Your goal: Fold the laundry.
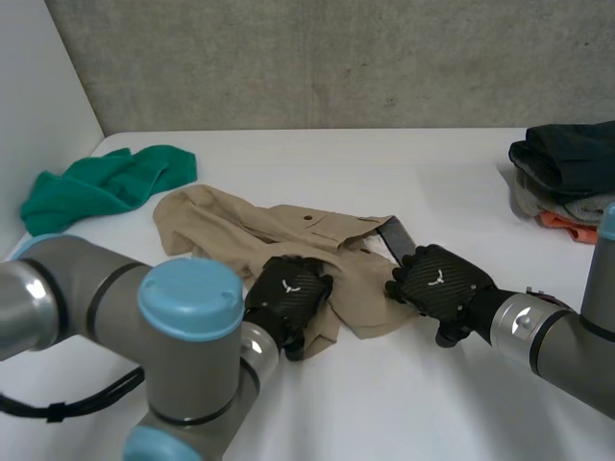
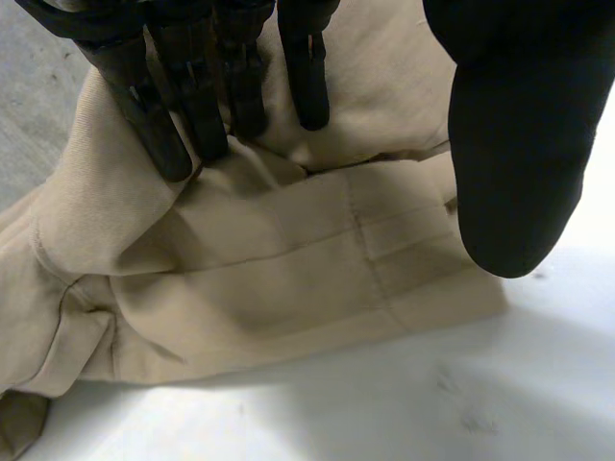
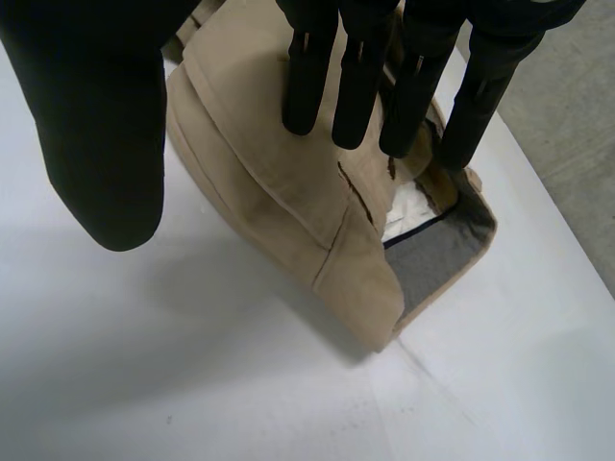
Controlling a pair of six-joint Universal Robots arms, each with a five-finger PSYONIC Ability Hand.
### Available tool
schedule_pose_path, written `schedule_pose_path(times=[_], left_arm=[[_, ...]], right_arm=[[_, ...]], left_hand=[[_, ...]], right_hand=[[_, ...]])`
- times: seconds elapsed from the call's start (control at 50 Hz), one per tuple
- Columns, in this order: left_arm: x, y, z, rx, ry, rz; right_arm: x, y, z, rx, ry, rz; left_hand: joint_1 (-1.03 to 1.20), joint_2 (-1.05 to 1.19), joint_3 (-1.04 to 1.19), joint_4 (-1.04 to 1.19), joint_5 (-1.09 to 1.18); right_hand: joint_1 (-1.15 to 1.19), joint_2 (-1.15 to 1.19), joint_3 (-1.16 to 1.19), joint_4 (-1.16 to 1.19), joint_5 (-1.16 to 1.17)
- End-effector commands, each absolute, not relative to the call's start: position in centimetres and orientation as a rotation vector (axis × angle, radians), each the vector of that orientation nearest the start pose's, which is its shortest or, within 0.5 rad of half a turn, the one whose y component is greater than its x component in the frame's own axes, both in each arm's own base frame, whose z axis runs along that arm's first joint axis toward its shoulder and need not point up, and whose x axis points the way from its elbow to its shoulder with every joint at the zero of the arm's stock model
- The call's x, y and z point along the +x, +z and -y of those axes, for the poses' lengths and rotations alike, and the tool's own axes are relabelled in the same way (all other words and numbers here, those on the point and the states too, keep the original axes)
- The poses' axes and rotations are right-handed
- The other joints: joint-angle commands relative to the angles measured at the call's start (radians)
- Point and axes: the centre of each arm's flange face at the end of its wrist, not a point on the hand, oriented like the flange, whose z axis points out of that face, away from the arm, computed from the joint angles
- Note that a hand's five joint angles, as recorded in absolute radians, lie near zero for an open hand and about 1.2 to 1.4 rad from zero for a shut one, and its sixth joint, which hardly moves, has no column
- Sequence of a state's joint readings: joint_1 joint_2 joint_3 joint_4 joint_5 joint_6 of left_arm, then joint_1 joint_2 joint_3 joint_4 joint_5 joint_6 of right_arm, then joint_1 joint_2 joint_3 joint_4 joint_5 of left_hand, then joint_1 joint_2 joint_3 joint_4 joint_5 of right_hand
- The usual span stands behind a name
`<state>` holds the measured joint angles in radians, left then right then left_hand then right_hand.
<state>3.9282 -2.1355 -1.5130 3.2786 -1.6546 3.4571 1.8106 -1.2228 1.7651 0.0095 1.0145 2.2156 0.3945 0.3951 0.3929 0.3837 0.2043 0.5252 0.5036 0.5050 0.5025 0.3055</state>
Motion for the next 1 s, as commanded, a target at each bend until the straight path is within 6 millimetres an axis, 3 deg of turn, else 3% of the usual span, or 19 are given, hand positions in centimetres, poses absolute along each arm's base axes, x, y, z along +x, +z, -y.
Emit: schedule_pose_path(times=[0.02, 0.14, 0.36, 0.4, 0.46, 0.52, 0.6, 0.62, 0.68, 0.7, 0.76, 0.78, 0.8, 0.88, 0.94, 1.0], left_arm=[[-36.3, 12.1, 19.0, 1.458, -1.792, -2.345], [-36.8, 11.2, 20.3, 1.486, -1.772, -2.281], [-37.4, 12.6, 22.1, 1.417, -1.93, -2.162], [-37.1, 12.9, 22.3, 1.408, -1.933, -2.151], [-36.3, 13.7, 22.6, 1.37, -1.929, -2.156], [-35.5, 15.0, 22.9, 1.319, -1.939, -2.152], [-33.7, 19.1, 23.1, 1.202, -2.02, -2.126], [-32.9, 21.3, 23.0, 1.15, -2.067, -2.113], [-31.0, 24.8, 22.9, 1.041, -2.15, -2.095], [-29.8, 27.3, 22.7, 0.962, -2.22, -2.079], [-28.0, 30.8, 21.9, 0.848, -2.34, -2.055], [-26.8, 32.8, 21.5, 0.772, -2.41, -2.041], [-26.2, 33.6, 21.3, 0.735, -2.44, -2.038], [-23.4, 36.2, 20.7, 0.588, -2.523, -2.052], [-21.8, 36.0, 21.2, 0.513, -2.498, -2.133], [-20.5, 34.4, 22.5, 0.44, -2.423, -2.252]], right_arm=[[25.0, 14.3, 24.9, -1.708, -1.619, -1.868], [25.5, 13.5, 26.0, -1.672, -1.665, -1.859], [26.7, 10.8, 28.8, -1.66, -1.766, -1.831], [26.9, 10.4, 29.5, -1.65, -1.797, -1.843], [26.9, 10.9, 30.6, -1.597, -1.861, -1.851], [27.0, 11.5, 31.1, -1.53, -1.895, -1.861], [27.0, 14.8, 31.8, -1.445, -1.997, -1.855], [26.8, 16.8, 31.8, -1.413, -2.036, -1.856], [26.4, 20.2, 31.5, -1.379, -2.083, -1.848], [26.0, 23.0, 31.3, -1.352, -2.125, -1.836], [25.0, 27.2, 30.8, -1.297, -2.186, -1.819], [24.2, 30.0, 30.5, -1.242, -2.236, -1.807], [23.9, 31.3, 30.4, -1.217, -2.256, -1.801], [23.1, 35.5, 29.1, -1.14, -2.265, -1.8], [23.2, 36.4, 28.1, -1.15, -2.196, -1.836], [24.4, 35.5, 27.5, -1.225, -2.117, -1.86]], left_hand=[[0.051, 0.05, 0.052, 0.062, 0.066], [0.203, 0.202, 0.205, 0.214, 0.219], [0.911, 0.91, 0.912, 0.921, 0.926], [1.002, 1.001, 1.003, 1.013, 1.017], [1.002, 1.001, 1.003, 1.013, 1.017], [1.002, 1.001, 1.003, 1.013, 1.017], [1.002, 1.001, 1.003, 1.013, 1.017], [1.002, 1.001, 1.003, 1.013, 1.017], [1.002, 1.001, 1.003, 1.013, 1.017], [1.002, 1.001, 1.003, 1.013, 1.017], [1.002, 1.001, 1.003, 1.013, 1.017], [1.002, 1.001, 1.003, 1.013, 1.017], [1.002, 1.001, 1.003, 1.013, 1.017], [1.002, 1.001, 1.003, 1.013, 1.017], [1.002, 1.001, 1.003, 1.013, 1.017], [1.002, 1.001, 1.003, 1.013, 1.017]], right_hand=[[-0.004, 0.017, 0.016, 0.019, 0.041], [0.025, 0.047, 0.045, 0.048, 0.07], [0.122, 0.143, 0.142, 0.145, 0.167], [0.344, 0.365, 0.364, 0.367, 0.389], [0.87, 0.891, 0.89, 0.892, 0.915], [0.871, 0.893, 0.891, 0.894, 0.916], [0.871, 0.893, 0.891, 0.894, 0.916], [0.871, 0.893, 0.891, 0.894, 0.916], [0.871, 0.893, 0.891, 0.894, 0.916], [0.871, 0.893, 0.891, 0.894, 0.916], [0.871, 0.893, 0.891, 0.894, 0.916], [0.871, 0.893, 0.891, 0.894, 0.916], [0.871, 0.893, 0.891, 0.894, 0.916], [0.871, 0.893, 0.891, 0.894, 0.916], [0.871, 0.893, 0.891, 0.894, 0.916], [0.871, 0.893, 0.891, 0.894, 0.916]])
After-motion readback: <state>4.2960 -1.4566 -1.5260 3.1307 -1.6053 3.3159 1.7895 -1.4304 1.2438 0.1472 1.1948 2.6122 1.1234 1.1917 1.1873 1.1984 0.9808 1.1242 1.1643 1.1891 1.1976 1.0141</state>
